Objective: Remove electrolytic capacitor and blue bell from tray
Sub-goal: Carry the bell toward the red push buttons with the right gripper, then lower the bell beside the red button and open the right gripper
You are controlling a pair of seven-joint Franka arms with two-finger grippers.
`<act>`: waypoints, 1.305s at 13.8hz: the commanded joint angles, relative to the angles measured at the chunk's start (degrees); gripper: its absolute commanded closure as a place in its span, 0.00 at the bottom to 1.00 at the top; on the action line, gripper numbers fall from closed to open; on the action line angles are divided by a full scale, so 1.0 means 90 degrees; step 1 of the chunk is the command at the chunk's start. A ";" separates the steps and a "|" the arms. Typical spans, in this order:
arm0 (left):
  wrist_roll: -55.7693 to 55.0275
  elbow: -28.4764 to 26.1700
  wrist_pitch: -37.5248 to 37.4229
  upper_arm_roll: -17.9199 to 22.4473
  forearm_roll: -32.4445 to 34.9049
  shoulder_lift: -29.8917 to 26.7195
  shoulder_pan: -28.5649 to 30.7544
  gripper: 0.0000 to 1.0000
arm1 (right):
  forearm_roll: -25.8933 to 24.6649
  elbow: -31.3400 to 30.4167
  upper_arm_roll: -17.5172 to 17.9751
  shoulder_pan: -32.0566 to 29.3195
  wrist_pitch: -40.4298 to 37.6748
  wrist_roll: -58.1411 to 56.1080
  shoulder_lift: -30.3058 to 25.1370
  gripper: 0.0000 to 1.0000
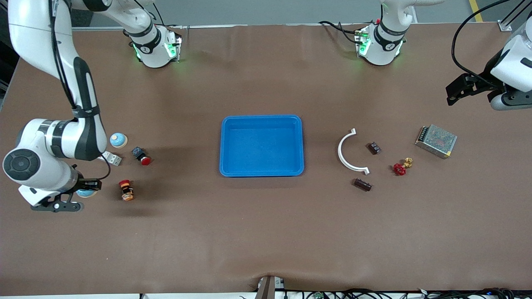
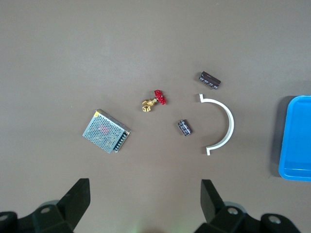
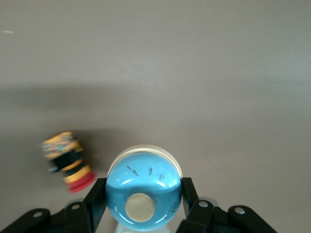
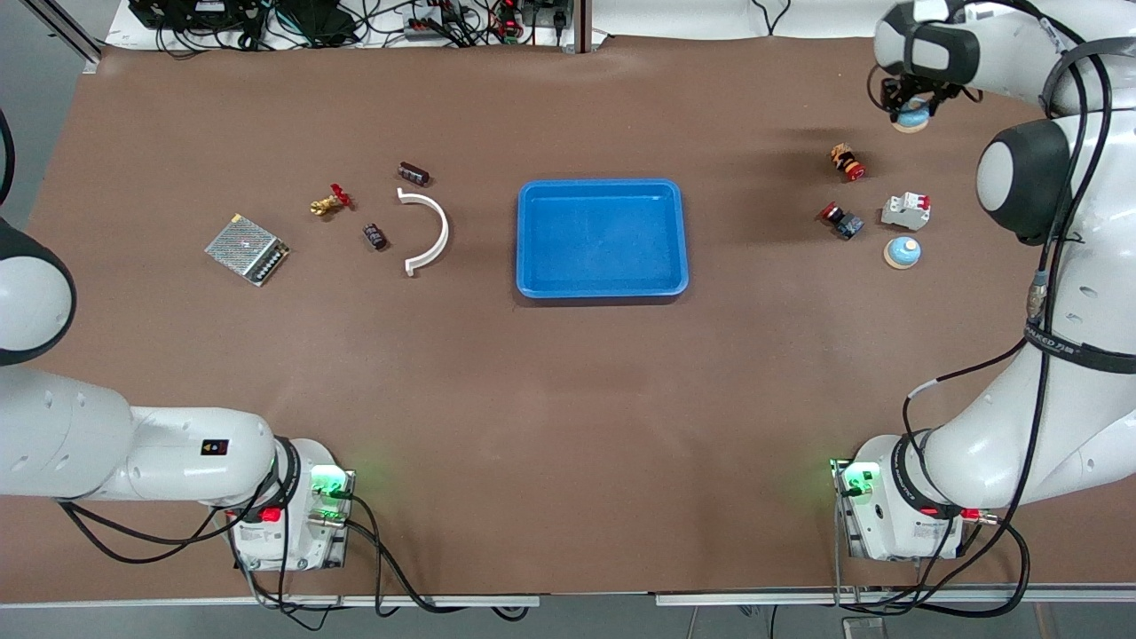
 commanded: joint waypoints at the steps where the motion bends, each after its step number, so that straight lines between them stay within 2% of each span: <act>1: -0.0014 -0.0112 -0.0058 0.0007 -0.0123 -0.0167 0.0022 0.00 | 0.0158 -0.0822 0.0144 -0.0214 0.1070 -0.0190 -0.0113 1.00; 4: -0.0014 -0.0102 -0.0048 0.0007 -0.0133 -0.0157 0.0012 0.00 | 0.0333 -0.1175 0.0153 -0.0282 0.1532 -0.0190 -0.0015 1.00; 9: -0.0014 -0.0102 -0.0048 0.0007 -0.0133 -0.0167 0.0012 0.00 | 0.0910 -0.1644 0.0290 -0.0263 0.1678 -0.0200 -0.0074 1.00; 16: -0.0014 -0.0112 -0.0058 0.0007 -0.0133 -0.0167 0.0022 0.00 | 0.0949 -0.1889 0.0310 -0.0369 0.1874 -0.0307 -0.0132 1.00; 18: -0.0014 -0.0112 -0.0068 0.0007 -0.0133 -0.0167 0.0022 0.00 | 0.1318 -0.1938 0.0378 -0.0438 0.1884 -0.0627 -0.0152 1.00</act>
